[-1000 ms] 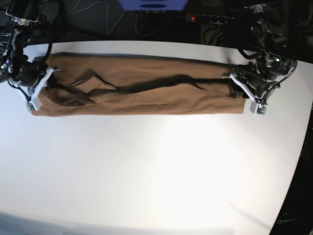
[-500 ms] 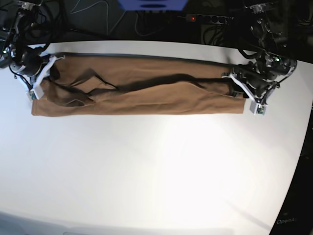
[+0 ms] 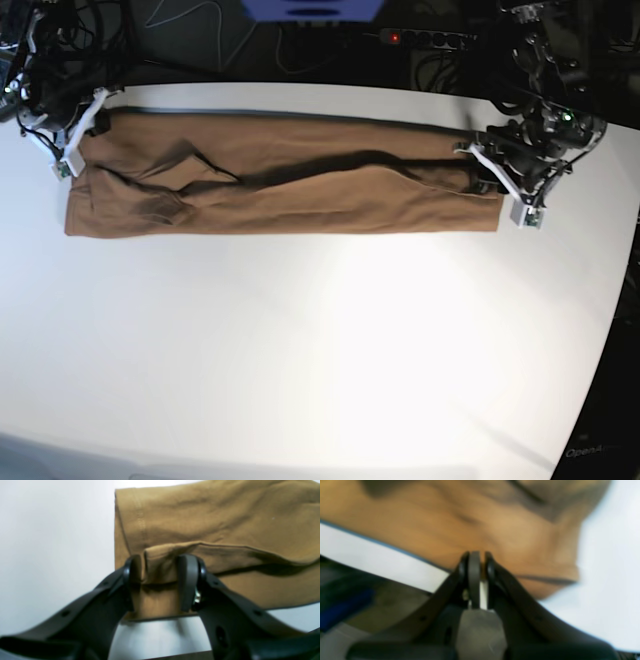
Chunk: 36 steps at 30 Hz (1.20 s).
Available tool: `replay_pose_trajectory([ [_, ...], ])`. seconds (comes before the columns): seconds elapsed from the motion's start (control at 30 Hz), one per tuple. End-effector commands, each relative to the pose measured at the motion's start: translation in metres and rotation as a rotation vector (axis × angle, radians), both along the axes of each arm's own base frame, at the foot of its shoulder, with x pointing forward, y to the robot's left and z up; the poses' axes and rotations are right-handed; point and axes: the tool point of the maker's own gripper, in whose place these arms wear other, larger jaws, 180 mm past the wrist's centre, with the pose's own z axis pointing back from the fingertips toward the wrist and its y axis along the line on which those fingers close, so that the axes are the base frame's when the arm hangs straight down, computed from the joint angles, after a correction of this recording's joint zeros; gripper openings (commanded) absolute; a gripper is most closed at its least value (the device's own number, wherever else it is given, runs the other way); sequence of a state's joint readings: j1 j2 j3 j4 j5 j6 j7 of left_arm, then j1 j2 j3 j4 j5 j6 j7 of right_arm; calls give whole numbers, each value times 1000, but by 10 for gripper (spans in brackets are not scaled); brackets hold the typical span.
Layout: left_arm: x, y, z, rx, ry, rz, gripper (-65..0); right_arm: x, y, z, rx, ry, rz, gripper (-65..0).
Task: Fold the T-shirt properly
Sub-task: 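Hold the folded strip with both grippers and slide it along the table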
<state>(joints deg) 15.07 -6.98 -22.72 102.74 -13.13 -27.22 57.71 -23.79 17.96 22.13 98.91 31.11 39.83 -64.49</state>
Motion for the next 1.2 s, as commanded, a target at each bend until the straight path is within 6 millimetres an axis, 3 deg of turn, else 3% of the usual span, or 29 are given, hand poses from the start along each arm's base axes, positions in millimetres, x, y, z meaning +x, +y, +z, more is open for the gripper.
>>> replay_pose_trajectory([
  [0.0,6,1,13,9,-47,-11,-414,3,-6,7,-30,-15,15,-621],
  [0.27,6,-3,42,47,-123,-39,-398,-12,-24,-2,-159,55,15,-628],
  [0.5,-4,-7,39,38,-112,-42,-110,-15,-24,-4,-157,66,10,-628],
  [0.6,-4,-7,39,38,-113,-44,-62,-14,-25,-4,-158,66,11,-628],
  [0.73,-3,-6,42,43,-120,-47,-62,-14,-25,-3,-161,66,11,-628],
  [0.8,0,-7,46,47,-134,-49,-112,-15,-25,-4,-161,68,11,-628],
  [0.83,0,-7,47,47,-136,-50,-178,-15,-25,-4,-160,68,11,-628],
  [1.0,1,-6,46,48,-132,-42,-621,-17,-39,-2,-252,96,23,-644],
  [1.03,2,-5,45,49,-132,-39,-650,-18,-45,-3,-293,110,27,-646],
  [1.1,6,-5,48,49,-141,-38,-607,-15,-50,-6,-356,133,18,-646],
  [1.17,7,-5,48,49,-142,-35,-618,-18,-60,-8,-445,176,10,-646],
])
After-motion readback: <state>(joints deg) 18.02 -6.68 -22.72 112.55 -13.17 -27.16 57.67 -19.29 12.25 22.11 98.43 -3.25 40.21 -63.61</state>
